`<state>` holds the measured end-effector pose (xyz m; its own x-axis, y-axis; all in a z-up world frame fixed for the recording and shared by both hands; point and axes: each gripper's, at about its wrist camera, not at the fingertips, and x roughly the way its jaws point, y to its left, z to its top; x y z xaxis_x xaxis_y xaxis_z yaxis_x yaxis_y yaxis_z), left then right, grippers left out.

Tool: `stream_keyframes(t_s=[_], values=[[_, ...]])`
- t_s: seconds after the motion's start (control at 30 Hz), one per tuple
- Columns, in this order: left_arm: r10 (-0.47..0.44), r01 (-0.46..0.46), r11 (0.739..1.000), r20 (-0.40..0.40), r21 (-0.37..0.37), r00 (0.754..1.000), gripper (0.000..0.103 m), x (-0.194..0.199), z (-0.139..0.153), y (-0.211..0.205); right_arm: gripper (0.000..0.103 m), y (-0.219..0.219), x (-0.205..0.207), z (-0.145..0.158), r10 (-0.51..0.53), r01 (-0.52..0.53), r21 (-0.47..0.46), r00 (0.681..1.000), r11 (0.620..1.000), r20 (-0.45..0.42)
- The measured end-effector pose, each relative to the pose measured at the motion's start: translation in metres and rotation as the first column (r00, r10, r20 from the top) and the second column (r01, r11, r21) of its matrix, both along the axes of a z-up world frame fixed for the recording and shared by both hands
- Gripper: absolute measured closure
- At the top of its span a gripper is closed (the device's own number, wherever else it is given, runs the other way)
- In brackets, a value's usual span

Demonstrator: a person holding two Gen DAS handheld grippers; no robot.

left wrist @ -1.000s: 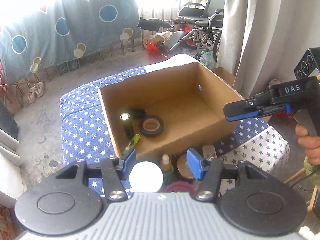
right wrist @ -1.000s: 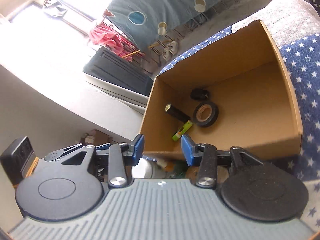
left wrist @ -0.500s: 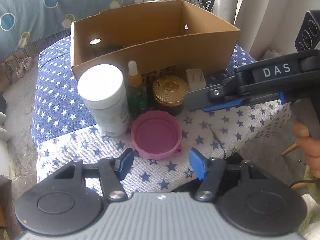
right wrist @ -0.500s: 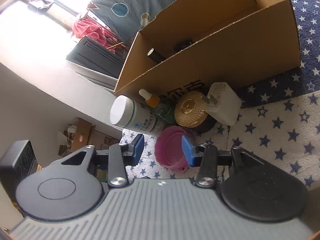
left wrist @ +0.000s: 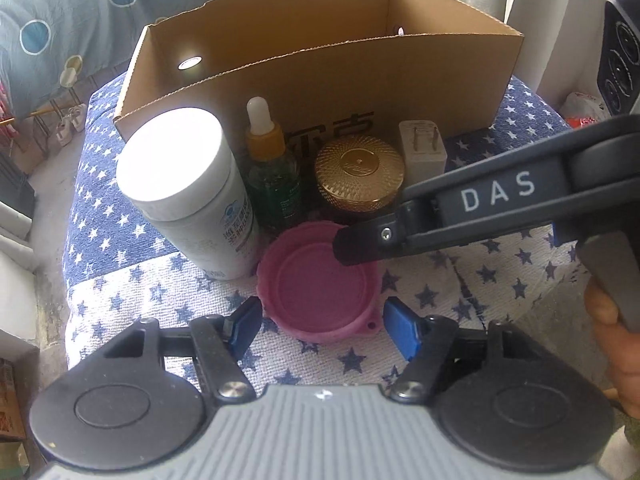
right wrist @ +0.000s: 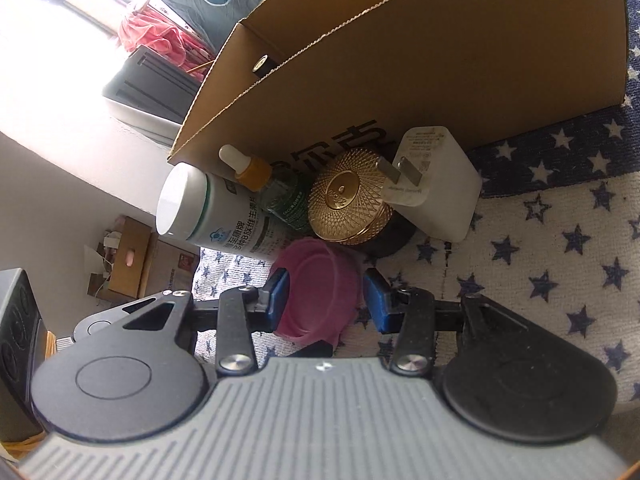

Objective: Organize rigid objects
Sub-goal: 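Move the right gripper down to the rim of the pink bowl, then close the right gripper on the pink bowl rim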

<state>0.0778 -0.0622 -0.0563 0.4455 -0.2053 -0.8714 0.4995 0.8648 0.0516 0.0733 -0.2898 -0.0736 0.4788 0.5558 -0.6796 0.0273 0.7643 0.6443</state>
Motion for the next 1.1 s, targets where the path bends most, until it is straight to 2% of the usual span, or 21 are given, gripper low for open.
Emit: stream_keyframes(t_s=[0.13,0.33,0.63,0.77,1.1], values=[[0.039,-0.04,0.999,-0.036,-0.017,0.999,0.034,0.005,-0.008,0.0,0.067,0.006,0.005,-0.006,0.019,-0.019,-0.007,1.0,1.0,-0.009],[0.078,-0.08,0.996,-0.048,-0.03,0.996,0.035,0.004,-0.014,-0.001,0.081,0.007,0.005,-0.01,0.027,-0.028,-0.03,1.0,0.999,-0.006],[0.033,-0.041,0.995,-0.085,-0.093,0.996,0.036,-0.013,-0.012,-0.008,0.08,-0.007,-0.017,0.0,0.015,-0.016,-0.05,0.999,0.999,-0.031],[0.025,-0.029,0.997,-0.067,-0.067,0.997,0.036,-0.013,-0.016,-0.014,0.08,-0.011,-0.023,-0.007,0.0,-0.002,-0.043,0.999,0.999,-0.048],[0.024,-0.027,0.998,-0.05,-0.06,0.998,0.033,-0.008,-0.02,-0.019,0.081,-0.015,-0.023,-0.014,-0.016,0.015,-0.02,0.999,1.0,-0.05]])
